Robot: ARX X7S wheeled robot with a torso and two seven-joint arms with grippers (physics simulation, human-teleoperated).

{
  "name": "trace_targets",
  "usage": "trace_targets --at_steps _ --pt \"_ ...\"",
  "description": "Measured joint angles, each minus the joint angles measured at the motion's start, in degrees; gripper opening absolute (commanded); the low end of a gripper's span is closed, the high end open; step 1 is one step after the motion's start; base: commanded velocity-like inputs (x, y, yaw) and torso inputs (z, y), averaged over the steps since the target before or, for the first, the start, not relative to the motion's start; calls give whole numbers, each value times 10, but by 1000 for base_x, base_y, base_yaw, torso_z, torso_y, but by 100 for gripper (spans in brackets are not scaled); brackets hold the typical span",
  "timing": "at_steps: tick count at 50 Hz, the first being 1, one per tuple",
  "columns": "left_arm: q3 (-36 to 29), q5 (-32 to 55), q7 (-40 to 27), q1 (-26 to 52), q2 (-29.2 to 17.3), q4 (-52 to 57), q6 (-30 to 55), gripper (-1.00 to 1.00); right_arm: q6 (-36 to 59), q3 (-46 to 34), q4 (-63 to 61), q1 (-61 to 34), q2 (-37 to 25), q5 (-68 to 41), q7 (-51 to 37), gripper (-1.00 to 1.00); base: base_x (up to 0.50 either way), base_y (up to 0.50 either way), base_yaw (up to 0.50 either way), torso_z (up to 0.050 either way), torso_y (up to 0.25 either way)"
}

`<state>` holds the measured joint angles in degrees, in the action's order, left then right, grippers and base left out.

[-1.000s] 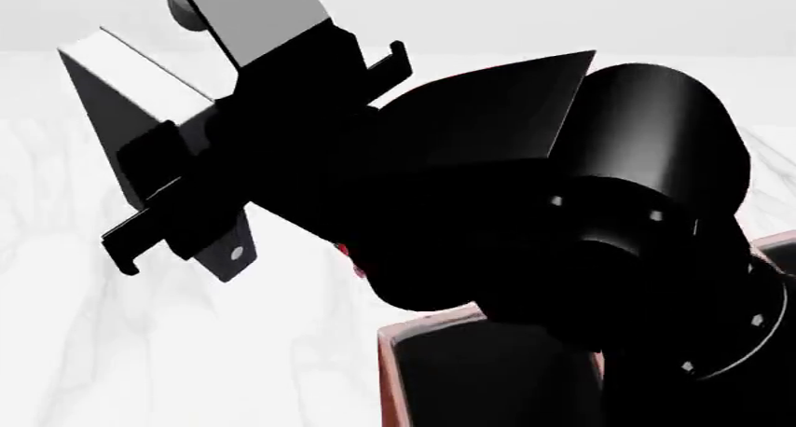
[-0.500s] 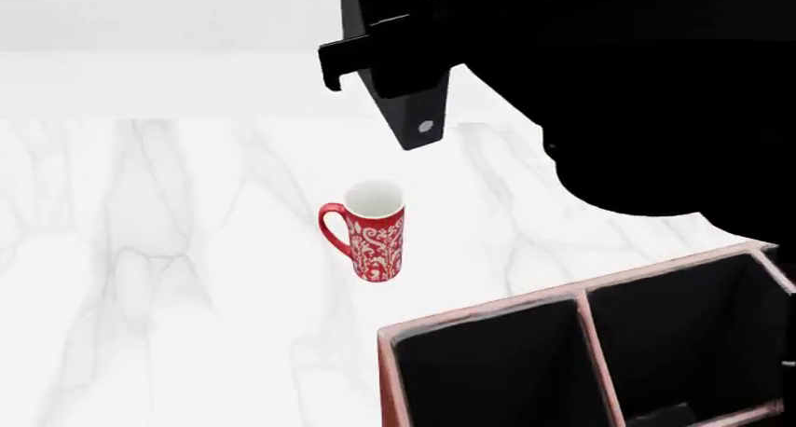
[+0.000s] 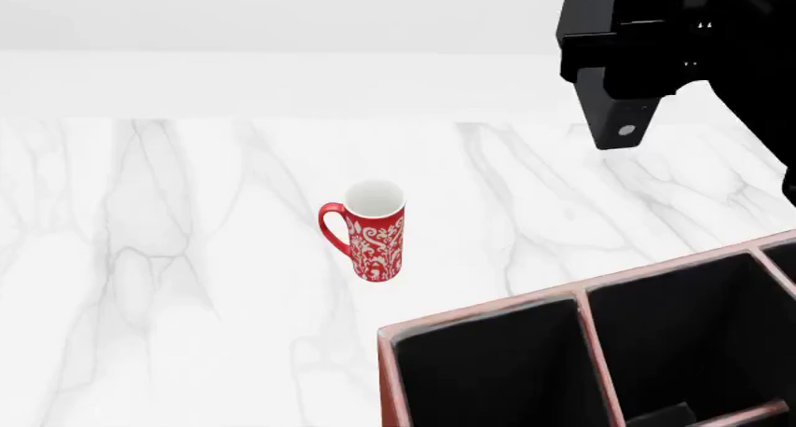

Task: Pick up the book and place it in the right compartment of the caddy.

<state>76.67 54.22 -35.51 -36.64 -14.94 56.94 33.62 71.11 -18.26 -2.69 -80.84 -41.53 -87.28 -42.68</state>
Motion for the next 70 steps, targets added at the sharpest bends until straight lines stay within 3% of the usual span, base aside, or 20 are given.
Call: trace_targets --at_steps 27,53,70 --pt "-10 -2 -5 4 -6 1 4 100 16 29 18 23 -104 1 -38 -100 0 0 0 0 1" --pt "-14 -9 -2 2 -2 -1 0 100 25 65 73 37 -153 -52 -163 -100 0 0 0 1 2" --pt "-21 -8 -9 5 -9 1 4 100 9 66 89 52 -168 -31 -181 -100 0 0 0 0 1"
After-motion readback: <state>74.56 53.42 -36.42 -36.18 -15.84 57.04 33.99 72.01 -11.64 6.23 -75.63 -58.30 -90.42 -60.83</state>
